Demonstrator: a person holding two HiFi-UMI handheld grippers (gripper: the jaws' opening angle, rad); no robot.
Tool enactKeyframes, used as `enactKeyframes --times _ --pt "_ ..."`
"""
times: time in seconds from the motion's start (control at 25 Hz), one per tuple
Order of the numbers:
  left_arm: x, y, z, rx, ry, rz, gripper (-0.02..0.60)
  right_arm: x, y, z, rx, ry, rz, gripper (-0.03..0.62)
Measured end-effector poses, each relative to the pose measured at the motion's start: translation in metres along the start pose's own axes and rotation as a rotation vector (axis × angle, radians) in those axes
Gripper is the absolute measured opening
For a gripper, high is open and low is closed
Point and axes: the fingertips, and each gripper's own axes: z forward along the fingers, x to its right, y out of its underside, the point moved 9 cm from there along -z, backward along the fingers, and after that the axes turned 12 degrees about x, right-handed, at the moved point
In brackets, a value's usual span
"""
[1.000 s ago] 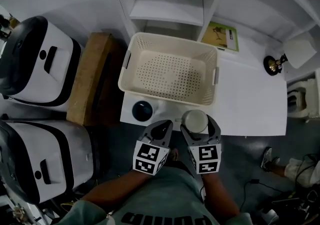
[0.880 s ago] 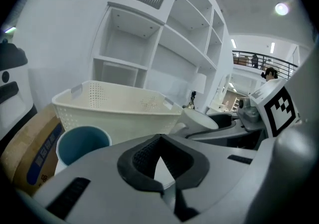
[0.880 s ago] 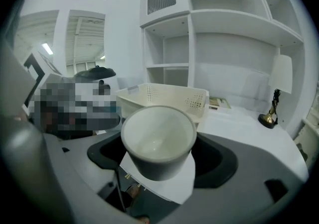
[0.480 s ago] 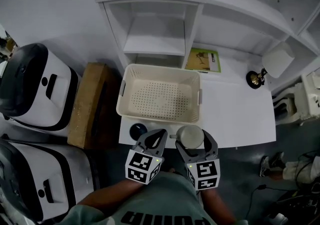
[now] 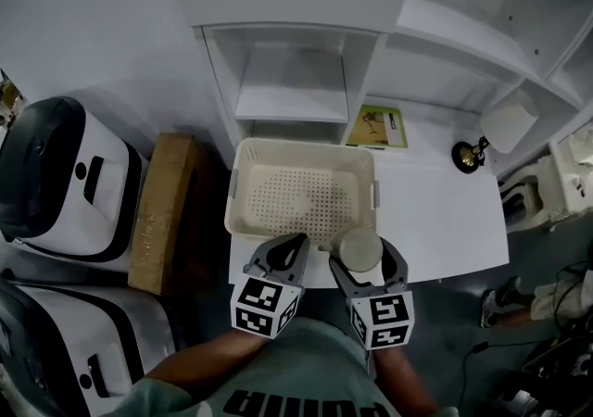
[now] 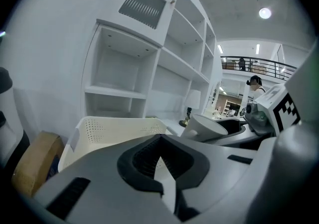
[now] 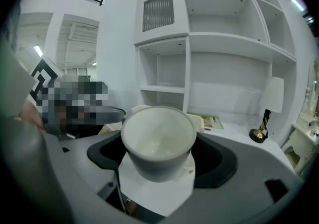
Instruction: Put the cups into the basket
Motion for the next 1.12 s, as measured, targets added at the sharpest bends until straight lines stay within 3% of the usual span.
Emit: enactKeyframes --times 0.52,1.12 --pt "-0.061 -0.025 0.024 0.024 0.026 -0.029 0.003 -0.003 -0.024 0.063 -0.009 0.072 0.009 0.383" --pt "-0.082 -0.021 0.080 -0.059 -0.163 -0.089 0.003 0.041 -0.008 0.159 -0.108 -0.093 -0.025 0.383"
